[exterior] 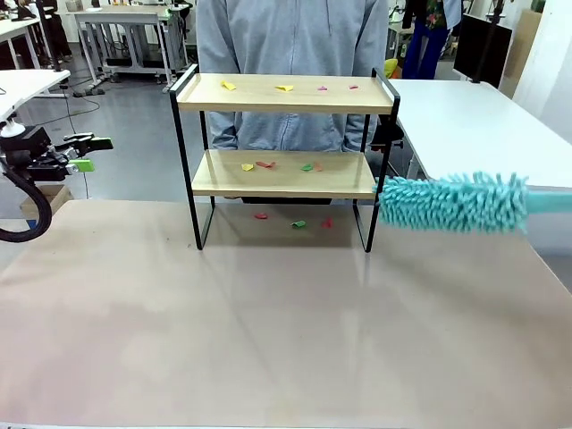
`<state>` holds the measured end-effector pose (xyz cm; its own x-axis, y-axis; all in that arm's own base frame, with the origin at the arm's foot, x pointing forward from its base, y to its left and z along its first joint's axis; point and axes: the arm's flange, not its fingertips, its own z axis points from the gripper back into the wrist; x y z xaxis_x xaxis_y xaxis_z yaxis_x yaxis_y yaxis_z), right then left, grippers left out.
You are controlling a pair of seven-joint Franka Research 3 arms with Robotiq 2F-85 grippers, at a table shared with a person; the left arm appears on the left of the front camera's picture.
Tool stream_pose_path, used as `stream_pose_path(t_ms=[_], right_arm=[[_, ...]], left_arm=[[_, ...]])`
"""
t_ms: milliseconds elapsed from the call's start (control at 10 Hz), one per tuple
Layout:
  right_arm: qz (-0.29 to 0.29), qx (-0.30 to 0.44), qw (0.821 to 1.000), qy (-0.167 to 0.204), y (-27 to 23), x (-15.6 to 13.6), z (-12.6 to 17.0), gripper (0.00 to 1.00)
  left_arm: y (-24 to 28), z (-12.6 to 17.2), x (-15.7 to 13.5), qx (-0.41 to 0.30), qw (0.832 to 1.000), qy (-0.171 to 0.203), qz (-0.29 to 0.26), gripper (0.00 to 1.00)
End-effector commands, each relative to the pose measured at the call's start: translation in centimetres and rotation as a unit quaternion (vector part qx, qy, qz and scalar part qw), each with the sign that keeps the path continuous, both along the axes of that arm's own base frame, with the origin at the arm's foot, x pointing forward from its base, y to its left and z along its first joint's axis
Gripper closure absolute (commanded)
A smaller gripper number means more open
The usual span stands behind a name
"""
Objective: Clean the shelf.
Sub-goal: Clean the specific section of the Shelf indicated by the human with the Duster.
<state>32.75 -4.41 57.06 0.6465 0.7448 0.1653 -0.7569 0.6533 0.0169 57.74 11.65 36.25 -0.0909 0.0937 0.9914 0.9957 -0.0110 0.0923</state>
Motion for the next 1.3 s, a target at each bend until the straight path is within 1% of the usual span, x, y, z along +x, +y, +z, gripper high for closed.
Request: stream_pose_path(t_ms=[0, 100, 200, 500, 600, 800, 900, 1000, 1200], right_arm=[[0.090, -0.052, 0.994, 0.033, 0.4, -1.4, 0.1, 0.87], [0.115, -0.072, 0.990, 0.046, 0.8, -2.1, 0.0, 0.87], [0.154, -0.072, 0.984, 0.061, 1.5, -2.6, -0.1, 0.87], [0.220, -0.045, 0.971, 0.086, 3.6, -2.7, -1.5, 0.87], [0.237, -0.036, 0.967, 0.088, 4.3, -2.8, -1.9, 0.87], [0.252, -0.020, 0.964, 0.081, 5.1, -2.6, -2.1, 0.87], [0.244, -0.005, 0.967, 0.073, 5.2, -2.3, -2.1, 0.87], [0.235, -0.041, 0.967, 0.089, 5.0, -2.8, -2.1, 0.87], [0.235, -0.041, 0.967, 0.089, 5.0, -2.8, -2.1, 0.87]], left_arm=[[0.0, 0.2, -0.1, -0.001, 1.000, -0.007, 0.000, 0.00], [0.0, 0.2, -0.1, -0.001, 1.000, -0.007, 0.000, 0.00], [0.0, 0.2, -0.1, -0.001, 1.000, -0.007, 0.000, 0.00], [0.0, 0.2, -0.1, -0.001, 1.000, -0.007, 0.000, 0.00], [0.0, 0.2, -0.1, -0.001, 1.000, -0.007, 0.000, 0.00], [0.0, 0.2, -0.1, -0.001, 1.000, -0.007, 0.000, 0.00], [0.0, 0.2, -0.1, -0.001, 1.000, -0.007, 0.000, 0.00], [0.0, 0.2, -0.1, -0.001, 1.000, -0.007, 0.000, 0.00], [0.0, 0.2, -0.1, -0.001, 1.000, -0.007, 0.000, 0.00]])
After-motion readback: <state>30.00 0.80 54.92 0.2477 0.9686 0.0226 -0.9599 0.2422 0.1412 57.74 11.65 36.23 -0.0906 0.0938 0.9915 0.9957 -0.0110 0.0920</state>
